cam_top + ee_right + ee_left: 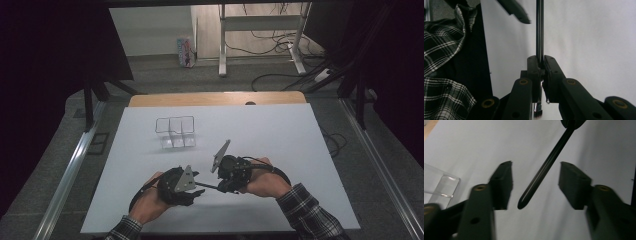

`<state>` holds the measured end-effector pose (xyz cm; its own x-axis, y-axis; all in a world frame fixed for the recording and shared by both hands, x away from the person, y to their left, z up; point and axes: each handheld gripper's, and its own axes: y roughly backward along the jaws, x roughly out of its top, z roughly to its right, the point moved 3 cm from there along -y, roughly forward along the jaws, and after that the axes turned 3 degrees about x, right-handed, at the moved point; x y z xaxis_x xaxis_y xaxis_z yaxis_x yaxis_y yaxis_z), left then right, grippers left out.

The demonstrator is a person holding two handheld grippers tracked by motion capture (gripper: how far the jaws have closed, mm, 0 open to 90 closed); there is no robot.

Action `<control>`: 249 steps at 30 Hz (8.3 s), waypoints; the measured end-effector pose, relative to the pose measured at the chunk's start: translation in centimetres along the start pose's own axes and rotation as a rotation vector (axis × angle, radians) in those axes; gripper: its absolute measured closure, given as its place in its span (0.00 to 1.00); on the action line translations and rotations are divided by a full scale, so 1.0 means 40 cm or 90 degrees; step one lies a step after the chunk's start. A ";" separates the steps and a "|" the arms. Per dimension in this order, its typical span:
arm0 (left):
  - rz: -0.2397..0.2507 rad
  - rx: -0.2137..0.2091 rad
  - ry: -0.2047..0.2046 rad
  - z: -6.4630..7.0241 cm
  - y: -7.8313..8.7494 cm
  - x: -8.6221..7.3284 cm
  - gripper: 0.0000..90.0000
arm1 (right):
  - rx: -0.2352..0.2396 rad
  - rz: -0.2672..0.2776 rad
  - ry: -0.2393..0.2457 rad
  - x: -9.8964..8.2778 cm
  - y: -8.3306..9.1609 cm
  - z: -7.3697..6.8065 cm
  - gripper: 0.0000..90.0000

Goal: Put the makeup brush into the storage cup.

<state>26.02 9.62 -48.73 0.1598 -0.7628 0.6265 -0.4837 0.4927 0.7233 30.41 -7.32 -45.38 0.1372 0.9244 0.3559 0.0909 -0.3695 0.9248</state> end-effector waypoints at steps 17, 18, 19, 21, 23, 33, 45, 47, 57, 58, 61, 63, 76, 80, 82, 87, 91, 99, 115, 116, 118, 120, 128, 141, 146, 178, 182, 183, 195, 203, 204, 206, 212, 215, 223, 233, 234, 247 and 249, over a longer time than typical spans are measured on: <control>-0.038 -0.100 -0.032 0.015 -0.003 -0.023 0.93 | -0.035 0.093 -0.030 -0.026 0.000 0.034 0.36; -0.040 -0.101 -0.026 0.013 -0.003 -0.024 0.93 | -0.039 0.103 -0.036 -0.030 0.000 0.039 0.29; -0.042 -0.103 -0.021 0.012 -0.003 -0.024 0.93 | -0.038 0.119 -0.044 -0.035 -0.001 0.042 0.23; -0.040 -0.105 -0.007 0.011 -0.003 -0.027 0.93 | -0.051 0.129 -0.051 -0.042 -0.002 0.046 0.14; -0.040 -0.105 0.010 0.007 -0.003 -0.030 0.93 | -0.065 0.145 -0.057 -0.050 -0.001 0.050 0.08; -0.002 -0.113 0.097 -0.012 0.024 -0.054 0.92 | -0.138 0.252 -0.091 -0.099 0.033 0.061 0.00; 0.089 -0.127 0.201 -0.034 0.052 -0.085 0.92 | -0.133 0.343 -0.148 -0.153 0.055 0.074 0.00; 0.101 -0.132 0.214 -0.036 0.050 -0.085 0.92 | -0.131 0.356 -0.162 -0.163 0.056 0.076 0.00; 0.160 -0.144 0.262 -0.036 0.050 -0.080 0.92 | -0.108 0.452 -0.236 -0.205 0.077 0.080 0.02; 0.165 -0.147 0.266 -0.035 0.050 -0.080 0.92 | -0.102 0.460 -0.244 -0.207 0.080 0.079 0.02; 0.189 -0.169 0.281 -0.033 0.048 -0.076 0.92 | -0.092 0.470 -0.259 -0.208 0.081 0.076 0.02; 0.199 -0.179 0.287 -0.032 0.045 -0.074 0.92 | -0.098 0.471 -0.269 -0.206 0.080 0.076 0.02; 0.249 -0.216 0.294 -0.021 0.025 -0.039 0.92 | 0.009 0.547 -0.272 -0.181 0.100 0.048 0.29; 0.252 -0.222 0.287 -0.014 0.015 -0.023 0.92 | 0.026 0.548 -0.250 -0.172 0.102 0.037 0.41; 0.255 -0.224 0.284 -0.011 0.010 -0.016 0.92 | 0.033 0.549 -0.243 -0.170 0.102 0.035 0.46; 0.264 -0.232 0.273 -0.003 -0.001 -0.001 0.92 | 0.063 0.557 -0.236 -0.169 0.101 0.034 0.59; 0.262 -0.238 0.264 0.004 -0.012 0.006 0.92 | 0.083 0.564 -0.236 -0.172 0.101 0.036 0.67; 0.241 -0.243 0.242 0.022 -0.035 0.017 0.92 | 0.119 0.567 -0.241 -0.176 0.098 0.038 0.85; 0.182 -0.190 0.227 0.022 -0.048 0.022 0.47 | 0.083 0.506 -0.202 -0.165 0.094 0.026 0.92; 0.178 -0.191 0.224 0.025 -0.050 0.024 0.46 | 0.078 0.498 -0.196 -0.162 0.092 0.023 0.92; 0.171 -0.191 0.219 0.030 -0.055 0.027 0.46 | 0.069 0.481 -0.186 -0.157 0.088 0.018 0.92; 0.167 -0.195 0.217 0.034 -0.057 0.030 0.46 | 0.061 0.465 -0.173 -0.151 0.081 0.013 0.92; 0.167 -0.203 0.214 0.038 -0.057 0.036 0.58 | 0.053 0.423 -0.137 -0.132 0.061 -0.005 0.92; 0.152 -0.224 0.187 0.054 -0.060 0.046 0.90 | 0.066 0.389 -0.107 -0.118 0.041 -0.021 0.92; 0.142 -0.211 0.170 0.061 -0.057 0.051 0.93 | 0.077 0.390 -0.110 -0.120 0.039 -0.019 0.91; 0.125 -0.178 0.220 0.043 -0.028 0.023 0.93 | -0.030 0.400 -0.158 -0.159 0.056 0.026 0.20; 0.127 -0.169 0.230 0.036 -0.020 0.014 0.93 | -0.044 0.396 -0.160 -0.162 0.054 0.028 0.15; 0.128 -0.168 0.234 0.033 -0.018 0.012 0.93 | -0.046 0.394 -0.161 -0.163 0.054 0.028 0.14; 0.121 -0.142 0.245 0.017 -0.002 -0.010 0.92 | -0.080 0.373 -0.172 -0.185 0.048 0.027 0.05; 0.114 -0.123 0.256 0.003 0.005 -0.025 0.92 | -0.084 0.369 -0.183 -0.209 0.050 0.025 0.00; 0.114 -0.121 0.259 0.000 0.007 -0.027 0.92 | -0.082 0.369 -0.186 -0.212 0.051 0.025 0.00; 0.114 -0.114 0.264 -0.005 0.011 -0.032 0.92 | -0.085 0.371 -0.193 -0.219 0.053 0.025 0.00; 0.114 -0.099 0.280 -0.021 0.019 -0.045 0.92 | -0.096 0.371 -0.203 -0.239 0.058 0.025 0.00; 0.114 -0.092 0.284 -0.028 0.023 -0.052 0.92 | -0.106 0.375 -0.203 -0.246 0.061 0.024 0.00; 0.111 -0.068 0.307 -0.053 0.034 -0.074 0.92 | -0.152 0.362 -0.199 -0.266 0.058 0.022 0.00; 0.125 -0.041 0.339 -0.083 0.058 -0.099 0.92 | -0.190 0.348 -0.206 -0.295 0.063 0.018 0.00; 0.126 -0.037 0.342 -0.086 0.061 -0.102 0.92 | -0.195 0.346 -0.206 -0.298 0.064 0.018 0.00; 0.133 0.000 0.362 -0.122 0.082 -0.123 0.92 | -0.225 0.354 -0.235 -0.334 0.070 0.008 0.00; 0.133 0.005 0.366 -0.130 0.082 -0.126 0.92 | -0.230 0.359 -0.243 -0.341 0.074 0.007 0.00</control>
<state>28.11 17.24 -48.00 0.4981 -0.3017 0.8129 -0.5607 0.6031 0.5674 29.08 -21.04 -47.54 0.4037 0.4851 0.7757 -0.4125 -0.6603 0.6276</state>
